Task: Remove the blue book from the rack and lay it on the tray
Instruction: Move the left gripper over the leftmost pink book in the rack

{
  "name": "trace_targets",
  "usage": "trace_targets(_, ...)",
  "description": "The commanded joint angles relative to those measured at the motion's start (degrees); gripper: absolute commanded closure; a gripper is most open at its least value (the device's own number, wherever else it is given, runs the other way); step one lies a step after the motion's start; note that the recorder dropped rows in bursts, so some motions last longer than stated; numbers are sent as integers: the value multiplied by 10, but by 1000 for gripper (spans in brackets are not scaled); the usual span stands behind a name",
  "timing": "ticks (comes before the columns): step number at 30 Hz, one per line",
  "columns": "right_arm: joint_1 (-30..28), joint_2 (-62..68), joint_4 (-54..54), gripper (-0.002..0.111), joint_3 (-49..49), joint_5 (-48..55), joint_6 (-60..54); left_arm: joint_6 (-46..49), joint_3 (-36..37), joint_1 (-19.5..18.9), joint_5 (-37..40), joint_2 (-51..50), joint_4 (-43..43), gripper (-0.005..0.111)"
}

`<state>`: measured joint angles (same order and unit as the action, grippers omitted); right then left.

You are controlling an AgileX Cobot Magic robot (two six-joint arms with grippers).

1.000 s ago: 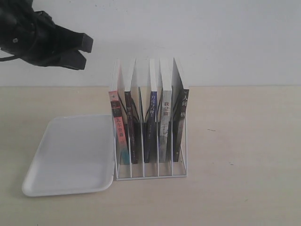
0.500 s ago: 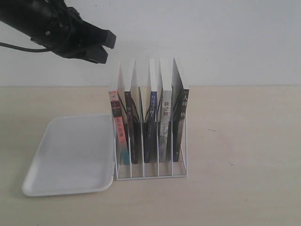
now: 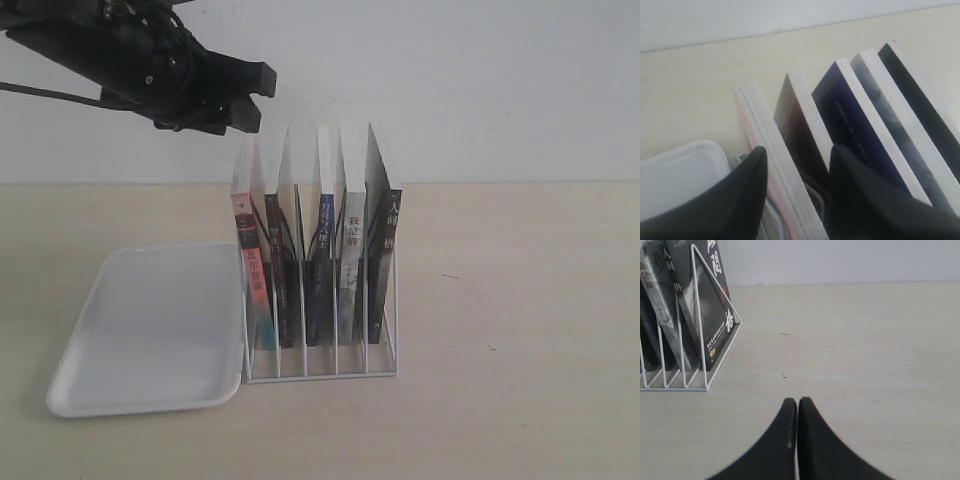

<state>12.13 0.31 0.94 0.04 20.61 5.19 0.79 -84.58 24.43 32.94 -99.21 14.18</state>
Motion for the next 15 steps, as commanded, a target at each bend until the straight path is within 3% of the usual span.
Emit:
trace_targets(1, -2, -3, -2, 108, 0, -3, -2, -88, -31, 2, 15, -18, -63, 67)
trace_targets(4, -2, -3, -2, 108, 0, -3, -2, -129, -53, 2, 36, -31, -105, 67)
trace_targets(15, -2, -3, -2, 108, 0, -3, -2, -136, -66, 2, 42, -61, -99, 67)
